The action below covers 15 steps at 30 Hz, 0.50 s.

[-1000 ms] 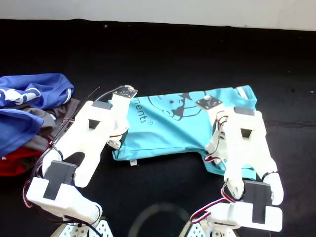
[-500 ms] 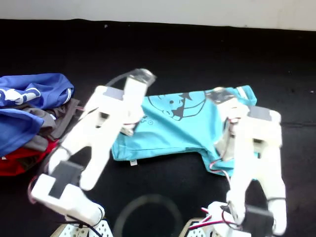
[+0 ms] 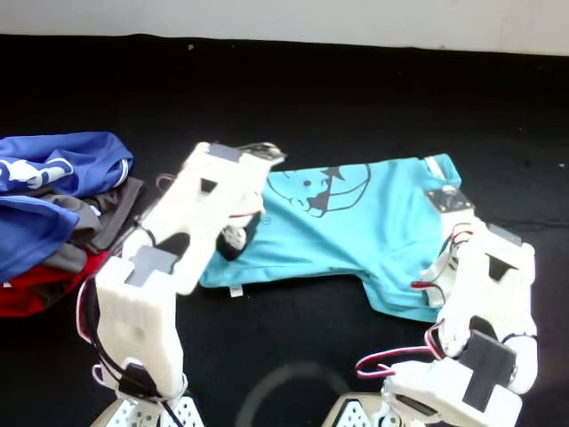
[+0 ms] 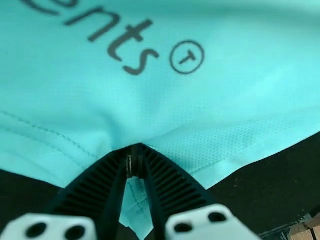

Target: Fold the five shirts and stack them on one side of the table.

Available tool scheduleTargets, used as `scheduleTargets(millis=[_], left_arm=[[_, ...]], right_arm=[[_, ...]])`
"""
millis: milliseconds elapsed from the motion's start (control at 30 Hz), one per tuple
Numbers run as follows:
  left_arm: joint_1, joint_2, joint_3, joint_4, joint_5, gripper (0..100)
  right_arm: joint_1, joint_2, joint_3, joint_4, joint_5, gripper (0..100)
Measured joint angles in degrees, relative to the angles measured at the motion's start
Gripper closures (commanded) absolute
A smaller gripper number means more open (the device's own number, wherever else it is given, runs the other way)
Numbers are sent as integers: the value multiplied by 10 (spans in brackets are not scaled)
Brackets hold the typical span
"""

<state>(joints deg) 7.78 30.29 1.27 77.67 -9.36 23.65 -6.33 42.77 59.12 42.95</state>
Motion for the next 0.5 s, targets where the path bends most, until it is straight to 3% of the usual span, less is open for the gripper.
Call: scheduleTargets(millis=[233, 500], left_arm=[[-55, 59, -95, 71, 0, 992], [-31, 72, -167, 112, -1, 992]], right_arm=[[65, 2, -49, 99, 69, 966], [82, 4, -115, 135, 85, 963]])
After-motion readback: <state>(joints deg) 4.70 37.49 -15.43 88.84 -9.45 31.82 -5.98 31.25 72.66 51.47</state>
